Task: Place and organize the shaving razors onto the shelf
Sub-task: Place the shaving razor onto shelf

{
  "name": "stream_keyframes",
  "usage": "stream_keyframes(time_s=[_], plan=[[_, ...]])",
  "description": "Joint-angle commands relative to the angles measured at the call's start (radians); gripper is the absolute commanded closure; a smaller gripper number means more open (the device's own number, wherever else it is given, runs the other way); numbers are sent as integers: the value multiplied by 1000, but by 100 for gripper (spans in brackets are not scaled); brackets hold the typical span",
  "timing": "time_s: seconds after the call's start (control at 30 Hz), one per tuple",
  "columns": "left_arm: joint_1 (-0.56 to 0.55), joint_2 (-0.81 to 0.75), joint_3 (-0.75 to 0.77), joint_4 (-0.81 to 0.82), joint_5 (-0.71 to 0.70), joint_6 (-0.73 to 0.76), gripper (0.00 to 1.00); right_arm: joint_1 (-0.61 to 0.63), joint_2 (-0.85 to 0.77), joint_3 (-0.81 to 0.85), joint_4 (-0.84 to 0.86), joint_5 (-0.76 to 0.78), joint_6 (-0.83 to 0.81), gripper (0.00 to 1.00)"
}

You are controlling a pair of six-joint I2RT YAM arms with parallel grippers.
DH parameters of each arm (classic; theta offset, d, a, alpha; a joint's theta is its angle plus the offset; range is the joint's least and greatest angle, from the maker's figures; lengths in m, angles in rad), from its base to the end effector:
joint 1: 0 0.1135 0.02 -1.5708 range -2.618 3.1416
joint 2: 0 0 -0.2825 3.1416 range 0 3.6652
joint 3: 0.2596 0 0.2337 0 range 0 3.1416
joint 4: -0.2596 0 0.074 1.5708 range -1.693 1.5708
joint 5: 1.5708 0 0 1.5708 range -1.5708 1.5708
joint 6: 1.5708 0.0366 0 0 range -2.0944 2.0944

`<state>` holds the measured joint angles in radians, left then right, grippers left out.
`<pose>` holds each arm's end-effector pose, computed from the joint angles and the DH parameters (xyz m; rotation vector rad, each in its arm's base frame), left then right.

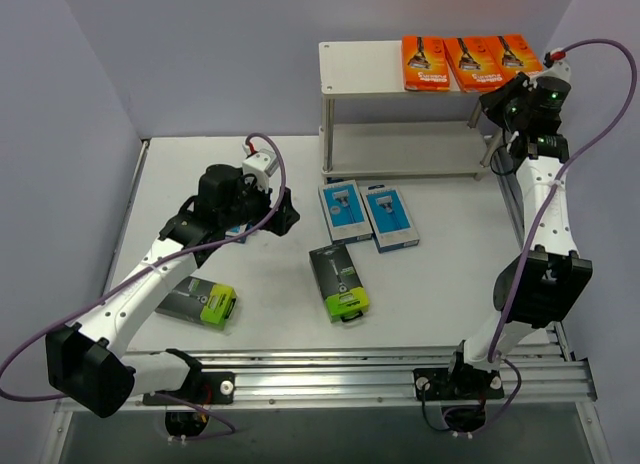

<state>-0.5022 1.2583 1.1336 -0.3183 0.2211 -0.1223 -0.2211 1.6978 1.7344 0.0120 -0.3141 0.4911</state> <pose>0.2274 -0.1340 0.3667 0.5290 1.9881 -0.6155 0.3810 -0.0741 0.4672 0.2933 1.5137 0.4536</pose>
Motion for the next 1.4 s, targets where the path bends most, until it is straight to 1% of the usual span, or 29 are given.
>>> stream_keyframes(time_s=[0.0,0.57,0.8,1.03,1.17,1.27,1.33,1.37], plan=[[2,-8,9,8,18,0,6,6,11,56,54,-23,10,91],[2,-4,15,1,21,3,6,42,108,148,46,-25,0,91],[2,-2,17,4,26,3,6,43,89,146,34,-26,-13,92],[2,-2,20,4,31,3,6,28,-4,76,16,-34,-43,91],[2,-20,18,15,27,0,6,11,-107,-34,43,-51,-33,88],[4,-37,14,57,26,-36,6,0,-174,-116,40,-62,-31,86],[4,-24,46,53,27,-69,6,-1,-211,-186,37,-63,-34,84],[4,-13,99,32,30,-77,6,-1,-254,-220,46,-66,-33,84]])
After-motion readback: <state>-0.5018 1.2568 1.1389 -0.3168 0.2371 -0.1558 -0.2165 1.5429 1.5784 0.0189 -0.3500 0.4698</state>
